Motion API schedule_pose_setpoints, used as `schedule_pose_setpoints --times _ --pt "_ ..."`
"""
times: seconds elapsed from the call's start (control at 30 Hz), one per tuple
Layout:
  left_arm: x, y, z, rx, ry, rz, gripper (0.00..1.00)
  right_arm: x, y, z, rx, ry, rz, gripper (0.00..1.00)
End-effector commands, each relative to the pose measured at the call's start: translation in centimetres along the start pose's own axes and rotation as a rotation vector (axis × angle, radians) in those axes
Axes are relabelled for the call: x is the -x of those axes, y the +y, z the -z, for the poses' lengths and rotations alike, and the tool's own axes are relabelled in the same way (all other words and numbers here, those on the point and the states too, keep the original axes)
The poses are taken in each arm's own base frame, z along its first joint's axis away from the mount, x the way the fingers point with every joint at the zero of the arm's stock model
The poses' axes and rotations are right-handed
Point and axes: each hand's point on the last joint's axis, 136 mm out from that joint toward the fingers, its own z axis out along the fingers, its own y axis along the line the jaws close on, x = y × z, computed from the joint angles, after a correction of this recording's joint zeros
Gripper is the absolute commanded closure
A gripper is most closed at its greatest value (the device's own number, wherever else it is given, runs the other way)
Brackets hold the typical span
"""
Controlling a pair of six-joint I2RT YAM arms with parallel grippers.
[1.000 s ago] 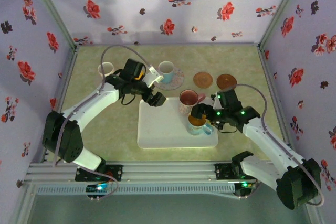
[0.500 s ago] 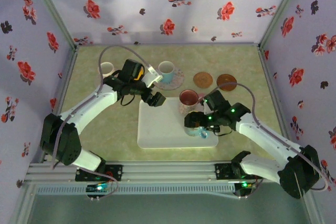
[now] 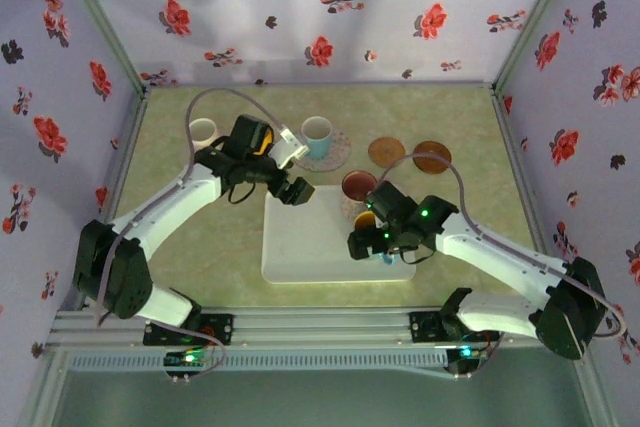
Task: Place the cup by the coaster
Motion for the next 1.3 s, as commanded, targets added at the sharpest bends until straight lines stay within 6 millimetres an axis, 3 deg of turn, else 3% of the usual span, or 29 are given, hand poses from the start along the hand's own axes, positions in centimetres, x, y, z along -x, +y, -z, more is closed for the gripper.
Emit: schedule_pose_setpoints --times 0.0,0.2,0.7,1.03,1.27 --pt "0.5 -0.7 1.1 0.001 -0.049 -0.069 0.0 0.3 -1.0 0.2 -0.083 -0.016 0.043 0.15" --pt "0.7 -1.5 2.0 -0.008 -0.107 -0.102 0.0 0.5 -1.3 0.0 -0.103 -0.066 0.078 0.22" --pt "0.5 -2.9 3.0 -0.043 -0.182 -0.117 0.0 -1.4 -2.7 -1.7 -0.137 -0.048 0.06 0.34" --pt "0.2 -3.4 3.0 -0.058 -0.204 -0.125 0.0 -1.8 -3.3 -2.7 -0.15 -0.045 0.059 0.52" --pt "-0.5 -3.8 2.7 -0.068 -0.192 -0.129 0.0 -1.4 -3.6 -2.9 -0.171 -0.061 0.064 0.55"
